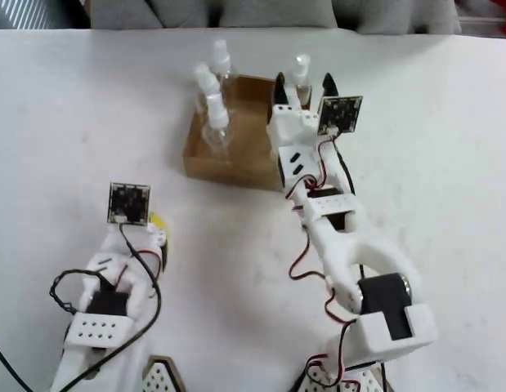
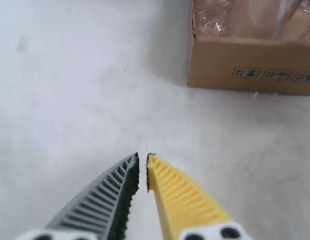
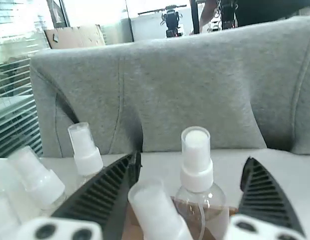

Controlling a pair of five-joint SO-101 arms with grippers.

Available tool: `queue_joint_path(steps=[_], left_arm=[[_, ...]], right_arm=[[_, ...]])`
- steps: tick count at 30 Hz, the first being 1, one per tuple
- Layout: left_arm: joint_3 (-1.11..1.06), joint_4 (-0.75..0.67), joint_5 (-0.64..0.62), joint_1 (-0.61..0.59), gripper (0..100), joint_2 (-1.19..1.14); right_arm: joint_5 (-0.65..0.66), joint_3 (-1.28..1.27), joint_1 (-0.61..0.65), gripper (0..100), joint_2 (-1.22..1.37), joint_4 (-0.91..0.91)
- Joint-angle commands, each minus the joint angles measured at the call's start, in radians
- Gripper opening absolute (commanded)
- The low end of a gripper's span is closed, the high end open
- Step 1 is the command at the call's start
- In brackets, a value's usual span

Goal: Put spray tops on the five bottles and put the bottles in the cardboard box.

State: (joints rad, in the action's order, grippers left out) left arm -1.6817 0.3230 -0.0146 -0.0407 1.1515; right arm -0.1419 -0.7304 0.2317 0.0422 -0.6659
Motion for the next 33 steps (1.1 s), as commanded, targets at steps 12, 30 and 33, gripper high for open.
queue_joint_path(steps=[12, 30, 33], left_arm=[[0.009, -0.034, 0.011, -0.004, 6, 0.018], [0.009, -0.034, 0.011, -0.004, 6, 0.018], [0.009, -0.034, 0.011, -0.004, 6, 0.018]], right_arm=[[-0.003, 0.044, -0.008, 28.0, -0.334, 0.165], [-0.002, 0.147, -0.166, 4.8, -0.771, 0.892], [-0.002, 0.147, -0.183, 1.6, -0.86, 1.003]])
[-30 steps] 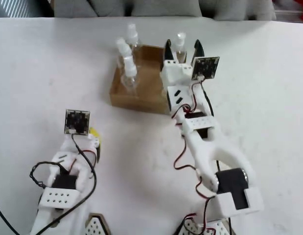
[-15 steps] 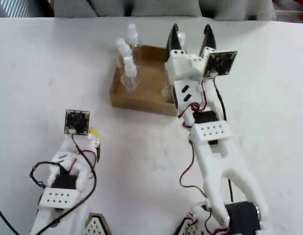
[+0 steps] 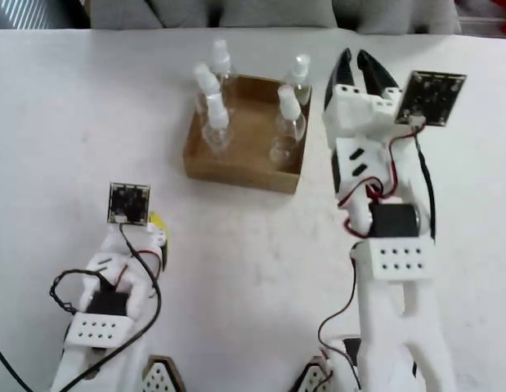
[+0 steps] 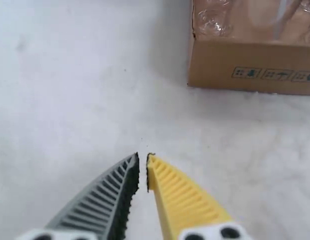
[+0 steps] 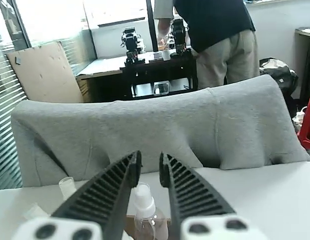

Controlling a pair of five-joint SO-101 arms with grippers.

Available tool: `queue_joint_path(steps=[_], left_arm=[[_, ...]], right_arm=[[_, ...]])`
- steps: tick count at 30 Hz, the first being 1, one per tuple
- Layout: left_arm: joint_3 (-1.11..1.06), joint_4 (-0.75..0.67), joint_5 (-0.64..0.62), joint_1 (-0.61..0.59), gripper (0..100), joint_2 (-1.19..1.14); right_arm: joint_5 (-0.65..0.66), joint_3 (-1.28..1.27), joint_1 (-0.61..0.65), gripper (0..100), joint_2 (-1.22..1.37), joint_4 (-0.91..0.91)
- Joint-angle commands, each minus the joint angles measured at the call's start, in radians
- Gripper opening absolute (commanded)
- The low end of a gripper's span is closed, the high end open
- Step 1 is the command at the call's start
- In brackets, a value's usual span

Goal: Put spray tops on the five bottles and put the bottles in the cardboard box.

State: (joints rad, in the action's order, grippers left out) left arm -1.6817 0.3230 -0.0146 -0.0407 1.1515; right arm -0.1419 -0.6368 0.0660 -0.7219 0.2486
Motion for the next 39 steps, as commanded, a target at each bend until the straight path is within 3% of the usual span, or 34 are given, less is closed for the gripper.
queue_joint_path(steps=[1, 16, 19, 27, 34, 39], left_arm=[[0.009, -0.034, 0.011, -0.004, 6, 0.018], [0.086, -0.063, 0.003, -0.001, 6, 0.018], [0.206, 0.043, 0.003, -0.005, 6, 0.018], [0.647, 0.525, 0.003, -0.008, 6, 0.018], [0.804, 0.706, 0.005, -0.008, 6, 0.047], [0.825, 0.804, 0.009, -0.002, 2, 0.278]], right_arm=[[-0.002, 0.054, -0.019, 1.3, -0.128, 0.127], [-0.002, 0.051, -0.021, 1.6, -0.55, 0.622], [-0.002, 0.023, -0.021, 1.6, -0.627, 0.661], [0.0, -0.161, -0.018, 1.6, -0.903, 0.661], [0.083, -0.284, -0.013, 1.5, -1.092, 0.668], [0.083, -0.287, -0.013, 1.5, -1.079, 0.728]])
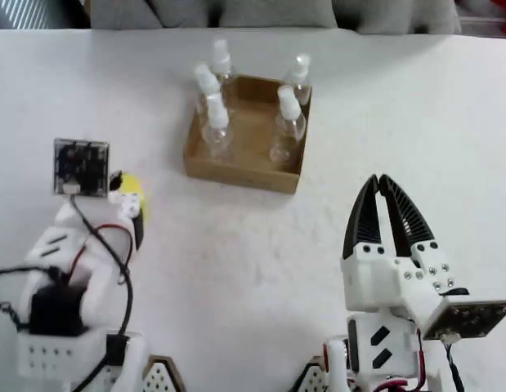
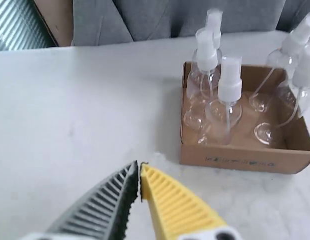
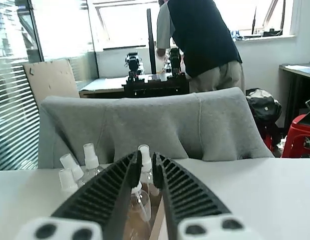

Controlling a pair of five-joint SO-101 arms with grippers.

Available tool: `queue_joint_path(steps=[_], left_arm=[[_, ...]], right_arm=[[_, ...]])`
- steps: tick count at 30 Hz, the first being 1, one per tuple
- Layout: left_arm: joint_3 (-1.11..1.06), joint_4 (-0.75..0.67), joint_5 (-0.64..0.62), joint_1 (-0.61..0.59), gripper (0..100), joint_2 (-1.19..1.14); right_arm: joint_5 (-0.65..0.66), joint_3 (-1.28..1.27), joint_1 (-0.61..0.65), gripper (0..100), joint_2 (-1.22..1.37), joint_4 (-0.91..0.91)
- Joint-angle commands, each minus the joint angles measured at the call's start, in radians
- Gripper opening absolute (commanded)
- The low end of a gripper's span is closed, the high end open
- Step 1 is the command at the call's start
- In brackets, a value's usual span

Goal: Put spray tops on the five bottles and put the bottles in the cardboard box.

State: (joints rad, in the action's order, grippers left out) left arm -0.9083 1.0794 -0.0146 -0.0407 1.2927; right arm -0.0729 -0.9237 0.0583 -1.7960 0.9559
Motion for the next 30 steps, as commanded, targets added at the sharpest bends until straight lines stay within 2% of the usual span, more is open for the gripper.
queue_joint_path(steps=[1, 11, 20, 25, 30], left_arm=[[0.038, 0.058, 0.009, -0.001, 3, 0.188], [-0.273, 0.034, 0.011, -0.007, 3, 0.484], [-0.605, -0.192, 0.011, -0.045, 3, 0.539], [-0.789, -0.311, 0.011, -0.045, 3, 0.536], [-0.784, -0.222, 0.011, -0.039, 3, 0.536]], right_arm=[[0.014, 0.0, -0.005, 1.5, -0.005, 0.027], [0.021, -0.11, -0.005, 1.6, -0.005, 0.074], [0.014, -0.442, -0.005, 1.6, -0.007, 0.085], [0.014, -0.641, -0.012, 1.6, -0.007, 0.013], [0.021, -0.724, -0.013, 1.6, -0.007, 0.01]])
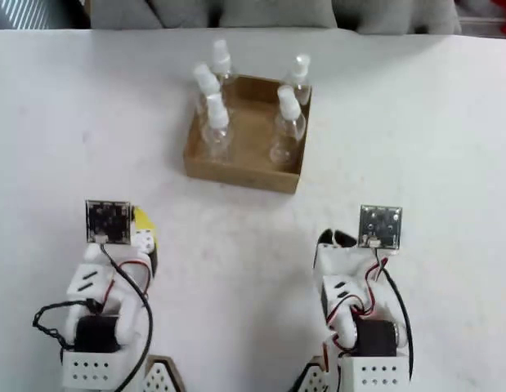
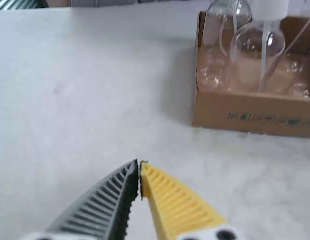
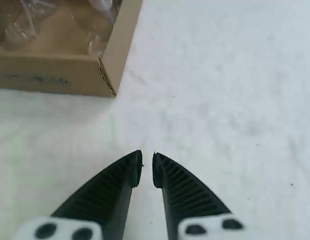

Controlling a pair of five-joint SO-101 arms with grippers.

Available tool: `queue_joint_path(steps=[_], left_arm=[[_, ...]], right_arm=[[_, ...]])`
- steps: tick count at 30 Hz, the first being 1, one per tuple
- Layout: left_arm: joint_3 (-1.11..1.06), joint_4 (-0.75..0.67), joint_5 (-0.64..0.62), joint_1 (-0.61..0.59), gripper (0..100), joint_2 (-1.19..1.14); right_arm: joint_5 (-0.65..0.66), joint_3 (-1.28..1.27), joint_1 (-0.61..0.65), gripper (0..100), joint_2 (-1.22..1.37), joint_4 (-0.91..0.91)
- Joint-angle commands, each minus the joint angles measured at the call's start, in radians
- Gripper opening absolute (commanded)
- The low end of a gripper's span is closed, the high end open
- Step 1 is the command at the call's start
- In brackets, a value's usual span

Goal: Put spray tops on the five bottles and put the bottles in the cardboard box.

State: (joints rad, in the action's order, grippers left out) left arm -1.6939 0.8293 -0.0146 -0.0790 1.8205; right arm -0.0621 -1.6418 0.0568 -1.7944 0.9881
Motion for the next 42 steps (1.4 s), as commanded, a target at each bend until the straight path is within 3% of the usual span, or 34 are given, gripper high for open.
queue_joint_path(steps=[1, 9, 14, 19, 23, 42], left_arm=[[0.002, 0.041, 0.011, -0.001, 3, 0.008], [0.002, 0.138, 0.012, -0.005, 3, 0.008], [0.002, 0.288, 0.011, -0.004, 3, 0.008], [0.002, 0.334, 0.009, -0.022, 3, 0.008], [0.002, 0.46, 0.009, -0.028, 3, 0.008], [0.002, 0.457, 0.009, -0.028, 3, 0.01]], right_arm=[[0.011, -0.017, -0.012, 1.6, -0.008, -0.022], [0.011, -0.049, -0.005, 1.7, -0.007, 0.074], [0.011, -0.049, -0.004, 1.7, -0.007, 0.163], [0.009, -0.049, -0.012, 1.7, -0.007, 0.285], [0.008, -0.049, -0.008, 1.7, -0.005, 0.28], [0.009, -0.049, -0.01, 1.7, -0.005, 0.28]])
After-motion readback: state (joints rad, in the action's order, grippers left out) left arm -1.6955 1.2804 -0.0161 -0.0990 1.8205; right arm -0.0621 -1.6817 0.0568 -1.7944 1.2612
